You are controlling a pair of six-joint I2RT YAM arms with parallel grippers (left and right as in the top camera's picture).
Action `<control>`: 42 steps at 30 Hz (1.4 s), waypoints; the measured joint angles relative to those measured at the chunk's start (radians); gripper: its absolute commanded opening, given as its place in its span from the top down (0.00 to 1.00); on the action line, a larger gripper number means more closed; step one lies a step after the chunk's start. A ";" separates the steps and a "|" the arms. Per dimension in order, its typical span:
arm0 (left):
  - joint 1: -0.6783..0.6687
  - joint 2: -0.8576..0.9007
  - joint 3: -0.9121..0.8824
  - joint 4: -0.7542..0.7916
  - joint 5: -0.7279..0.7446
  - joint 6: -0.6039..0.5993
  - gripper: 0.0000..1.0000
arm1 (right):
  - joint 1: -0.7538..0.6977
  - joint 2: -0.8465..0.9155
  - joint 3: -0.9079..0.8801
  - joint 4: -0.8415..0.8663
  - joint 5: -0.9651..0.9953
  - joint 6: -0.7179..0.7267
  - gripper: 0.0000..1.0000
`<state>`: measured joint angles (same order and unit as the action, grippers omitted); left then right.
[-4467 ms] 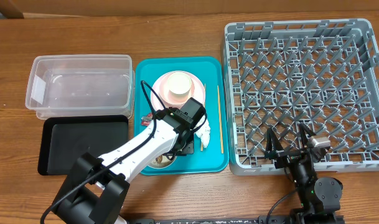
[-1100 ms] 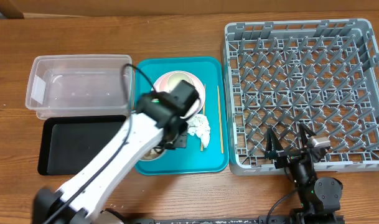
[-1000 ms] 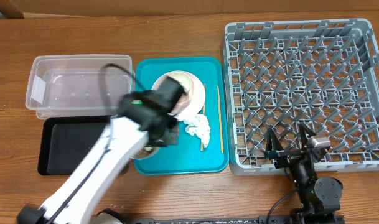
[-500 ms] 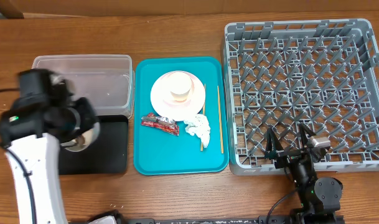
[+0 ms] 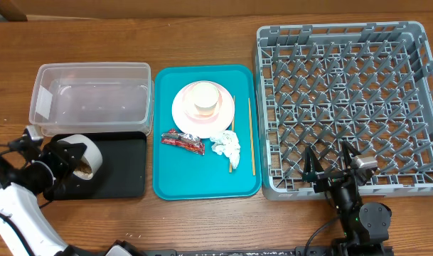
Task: Sort waste into correct bins and load items into the dishwasher
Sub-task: 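Tilt the bowl with left gripper to dump rice onto black tray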
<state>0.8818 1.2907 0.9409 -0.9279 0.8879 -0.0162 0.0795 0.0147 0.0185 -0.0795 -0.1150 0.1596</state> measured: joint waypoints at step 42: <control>0.048 0.238 -0.097 0.121 0.639 0.132 0.96 | 0.000 0.000 0.000 0.000 0.000 0.000 0.00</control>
<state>0.9302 1.5291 0.8436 -0.8070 1.5269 0.1162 0.0795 0.0147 0.0185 -0.0799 -0.1150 0.1596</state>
